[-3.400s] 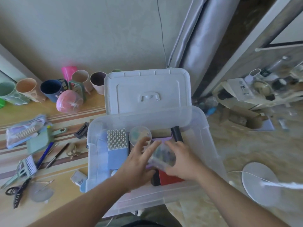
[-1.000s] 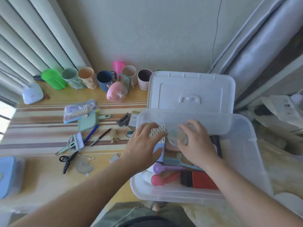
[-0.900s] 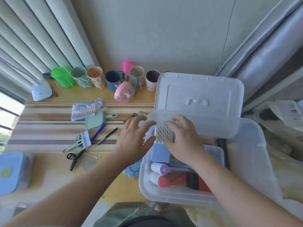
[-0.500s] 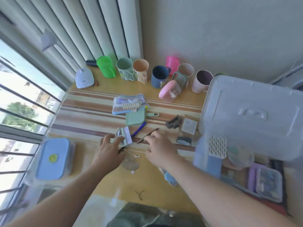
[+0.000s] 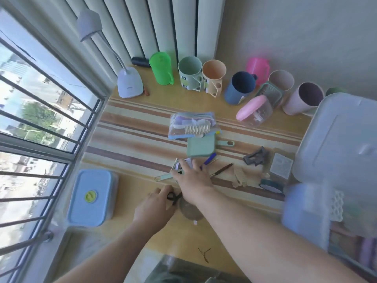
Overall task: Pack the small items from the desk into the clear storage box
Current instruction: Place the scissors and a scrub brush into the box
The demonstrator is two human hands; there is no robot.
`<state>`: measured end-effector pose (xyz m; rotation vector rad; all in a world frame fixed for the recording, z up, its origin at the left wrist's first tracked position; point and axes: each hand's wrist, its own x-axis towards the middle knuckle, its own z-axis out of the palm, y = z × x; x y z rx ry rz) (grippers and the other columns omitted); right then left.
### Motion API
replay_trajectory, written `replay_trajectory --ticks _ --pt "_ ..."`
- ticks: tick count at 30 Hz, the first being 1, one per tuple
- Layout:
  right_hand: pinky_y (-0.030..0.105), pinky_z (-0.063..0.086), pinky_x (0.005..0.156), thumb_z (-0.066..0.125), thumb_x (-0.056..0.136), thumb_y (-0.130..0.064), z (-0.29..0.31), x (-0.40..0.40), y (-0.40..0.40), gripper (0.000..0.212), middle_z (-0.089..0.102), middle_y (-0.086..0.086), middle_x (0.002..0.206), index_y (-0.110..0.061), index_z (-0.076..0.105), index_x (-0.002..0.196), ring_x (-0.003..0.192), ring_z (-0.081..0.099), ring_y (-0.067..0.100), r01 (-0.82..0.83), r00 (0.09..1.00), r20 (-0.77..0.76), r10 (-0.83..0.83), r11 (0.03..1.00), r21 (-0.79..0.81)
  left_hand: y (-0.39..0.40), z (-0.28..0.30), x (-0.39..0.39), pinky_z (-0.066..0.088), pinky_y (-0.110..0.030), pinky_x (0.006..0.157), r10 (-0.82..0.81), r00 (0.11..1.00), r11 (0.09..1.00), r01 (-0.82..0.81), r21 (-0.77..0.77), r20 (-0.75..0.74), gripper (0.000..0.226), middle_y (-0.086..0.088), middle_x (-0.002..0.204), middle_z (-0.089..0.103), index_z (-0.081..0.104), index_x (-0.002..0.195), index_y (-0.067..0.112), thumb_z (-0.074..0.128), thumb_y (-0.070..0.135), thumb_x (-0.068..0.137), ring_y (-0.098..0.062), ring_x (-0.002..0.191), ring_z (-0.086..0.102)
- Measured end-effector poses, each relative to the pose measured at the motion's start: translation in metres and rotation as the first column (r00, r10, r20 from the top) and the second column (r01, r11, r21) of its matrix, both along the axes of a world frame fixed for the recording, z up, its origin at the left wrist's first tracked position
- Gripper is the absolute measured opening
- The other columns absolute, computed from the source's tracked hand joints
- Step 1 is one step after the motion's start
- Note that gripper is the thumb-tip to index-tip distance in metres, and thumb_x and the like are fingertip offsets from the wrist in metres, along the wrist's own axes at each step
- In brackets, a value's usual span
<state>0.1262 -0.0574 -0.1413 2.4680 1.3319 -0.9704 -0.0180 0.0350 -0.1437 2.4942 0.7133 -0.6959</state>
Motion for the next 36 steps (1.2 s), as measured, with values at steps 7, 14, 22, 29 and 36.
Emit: replay_trajectory --ticks 7,14,22,29,36 --pt "0.046 0.048 0.096 0.050 0.100 -0.008 -0.003 0.019 -0.029 0.042 0.048 0.005 0.151 -0.020 0.057 0.140 0.121 0.052 0.036 0.137 0.990 -0.048 -0.129 0.960 0.243 0.015 -0.003 0.007 0.044 -0.034 0.065 -0.042 0.998 0.999 0.042 -0.015 -0.038 0.046 0.008 0.118 0.051 0.040 0.128 0.045 0.056 0.058 0.087 -0.022 0.110 0.057" --pt "0.035 0.039 0.059 0.056 0.104 -0.025 0.024 0.036 -0.089 0.014 0.066 -0.009 0.089 -0.024 0.068 0.097 0.073 0.056 0.014 0.602 0.788 -0.241 -0.567 0.625 0.497 0.010 -0.021 0.014 0.057 -0.038 0.076 -0.117 0.992 0.988 0.112 -0.104 -0.040 0.035 0.006 0.110 0.046 0.057 0.112 0.031 0.059 0.051 0.083 -0.021 0.094 0.060" --pt "0.053 0.065 0.073 0.046 0.107 -0.015 0.052 0.028 -0.155 0.032 0.069 0.002 0.116 -0.036 0.052 0.130 0.072 0.079 0.021 0.971 0.231 -0.688 -0.688 0.212 0.114 0.002 -0.011 0.037 0.052 -0.041 0.071 -0.117 0.993 0.990 0.114 -0.089 -0.033 0.021 0.004 0.092 0.051 0.040 0.087 0.031 0.051 0.028 0.070 -0.022 0.080 0.053" --pt "0.039 0.065 0.068 0.052 0.107 -0.012 0.075 0.016 -0.182 0.047 0.072 0.003 0.120 -0.037 0.048 0.147 0.078 0.080 0.026 0.984 0.132 -0.767 -0.628 0.175 0.027 -0.026 -0.016 0.065 0.058 -0.041 0.069 -0.086 0.995 0.993 0.082 0.080 0.045 0.069 -0.001 0.121 0.057 0.026 0.138 0.049 0.062 0.045 0.078 -0.030 0.091 0.064" --pt "0.054 0.064 0.088 0.058 0.100 0.001 0.104 0.006 -0.200 0.040 0.067 0.004 0.106 -0.029 0.064 0.126 0.094 0.079 0.030 0.984 0.096 -0.845 -0.527 0.179 0.001 -0.017 -0.008 0.097 0.052 -0.035 0.064 -0.266 0.960 0.922 0.281 0.266 -0.093 0.045 0.000 0.116 0.053 0.051 0.123 0.040 0.064 0.059 0.085 -0.027 0.097 0.063"
